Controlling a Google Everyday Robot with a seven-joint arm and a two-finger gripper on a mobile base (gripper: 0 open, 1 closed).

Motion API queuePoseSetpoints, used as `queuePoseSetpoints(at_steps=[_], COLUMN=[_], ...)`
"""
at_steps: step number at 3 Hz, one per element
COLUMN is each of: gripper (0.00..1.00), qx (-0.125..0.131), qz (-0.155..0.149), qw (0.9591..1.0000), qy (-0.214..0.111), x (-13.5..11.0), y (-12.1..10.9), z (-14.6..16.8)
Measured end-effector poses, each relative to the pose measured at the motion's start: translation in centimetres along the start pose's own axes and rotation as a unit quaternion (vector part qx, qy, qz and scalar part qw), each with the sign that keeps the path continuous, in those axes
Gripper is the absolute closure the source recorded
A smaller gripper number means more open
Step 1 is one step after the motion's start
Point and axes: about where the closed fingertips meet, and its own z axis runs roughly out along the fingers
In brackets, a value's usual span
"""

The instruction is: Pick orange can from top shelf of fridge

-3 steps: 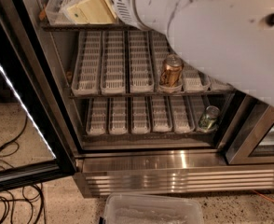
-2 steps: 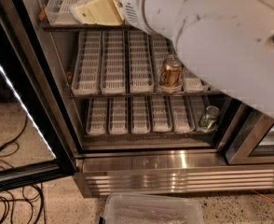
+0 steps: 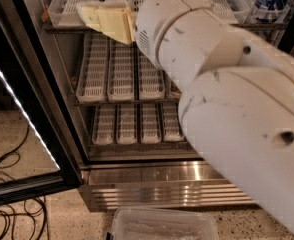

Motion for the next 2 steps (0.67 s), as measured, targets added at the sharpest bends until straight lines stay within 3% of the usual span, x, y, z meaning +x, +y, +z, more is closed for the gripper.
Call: queuePoseSetpoints(at_steps=[1, 2], gripper=[0.00, 0.00], qx=[0.022, 0.026], qz=[0.017, 0.055], qw=[0.9991, 0.9968], qy=[-0.033, -0.053], x=[-0.5, -0.5], y=[1.8, 3.0], z=[0.3, 2.7])
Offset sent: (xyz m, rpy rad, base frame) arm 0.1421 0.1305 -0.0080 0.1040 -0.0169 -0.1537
